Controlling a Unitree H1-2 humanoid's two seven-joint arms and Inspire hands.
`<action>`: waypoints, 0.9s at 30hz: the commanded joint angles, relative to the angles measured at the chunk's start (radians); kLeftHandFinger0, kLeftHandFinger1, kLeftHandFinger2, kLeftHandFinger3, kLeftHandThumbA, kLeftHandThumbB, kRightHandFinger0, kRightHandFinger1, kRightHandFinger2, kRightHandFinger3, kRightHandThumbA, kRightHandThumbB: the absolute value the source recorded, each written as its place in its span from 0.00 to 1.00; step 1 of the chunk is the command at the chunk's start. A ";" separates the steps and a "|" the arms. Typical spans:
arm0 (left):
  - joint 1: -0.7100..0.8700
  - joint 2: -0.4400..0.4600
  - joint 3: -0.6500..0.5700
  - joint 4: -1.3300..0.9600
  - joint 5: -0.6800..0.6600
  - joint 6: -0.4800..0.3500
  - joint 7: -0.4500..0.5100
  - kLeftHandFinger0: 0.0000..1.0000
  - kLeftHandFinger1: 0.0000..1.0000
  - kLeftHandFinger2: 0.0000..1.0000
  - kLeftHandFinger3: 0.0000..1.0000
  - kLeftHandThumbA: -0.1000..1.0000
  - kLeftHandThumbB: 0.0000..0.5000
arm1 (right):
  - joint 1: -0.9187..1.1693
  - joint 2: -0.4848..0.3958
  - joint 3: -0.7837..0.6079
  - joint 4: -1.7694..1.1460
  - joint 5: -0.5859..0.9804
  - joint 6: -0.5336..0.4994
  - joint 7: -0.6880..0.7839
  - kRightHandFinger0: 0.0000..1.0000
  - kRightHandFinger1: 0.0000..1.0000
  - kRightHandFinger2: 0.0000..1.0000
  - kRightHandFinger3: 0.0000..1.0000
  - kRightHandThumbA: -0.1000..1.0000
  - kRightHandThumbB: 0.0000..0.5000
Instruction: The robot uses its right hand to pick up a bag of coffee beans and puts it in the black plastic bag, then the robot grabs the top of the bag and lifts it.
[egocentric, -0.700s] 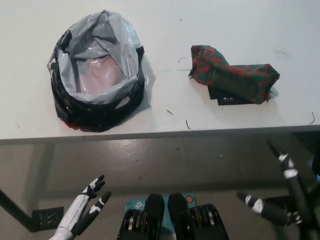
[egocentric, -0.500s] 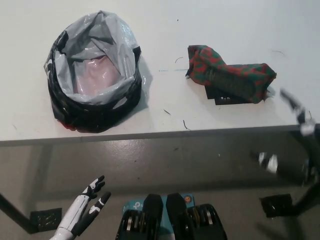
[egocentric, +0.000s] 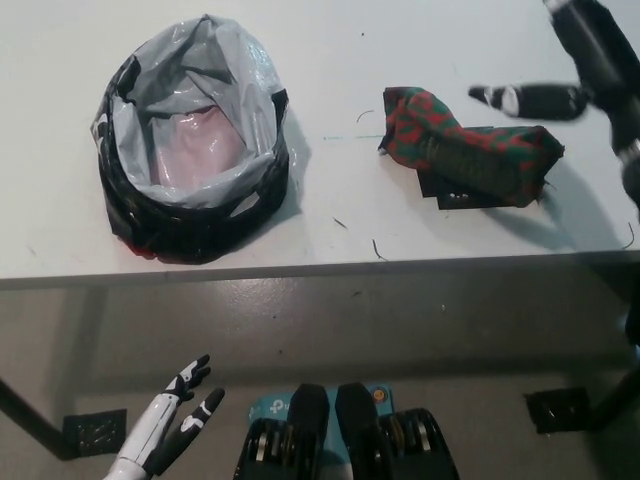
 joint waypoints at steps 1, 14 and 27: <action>-0.005 0.017 -0.007 -0.014 0.028 -0.086 -0.001 1.00 1.00 1.00 1.00 0.94 0.37 | -0.255 -0.013 0.099 0.230 -0.140 0.194 0.123 1.00 1.00 1.00 1.00 0.92 0.89; 0.001 0.012 -0.001 -0.018 0.021 -0.085 -0.013 1.00 1.00 1.00 1.00 0.94 0.39 | -0.275 0.062 0.185 0.501 -0.120 0.171 0.105 1.00 1.00 1.00 1.00 0.91 0.95; 0.014 0.007 0.002 -0.045 0.023 -0.060 -0.014 1.00 1.00 1.00 1.00 0.94 0.40 | -0.242 0.098 0.190 0.635 -0.063 0.168 0.167 1.00 1.00 1.00 1.00 1.00 1.00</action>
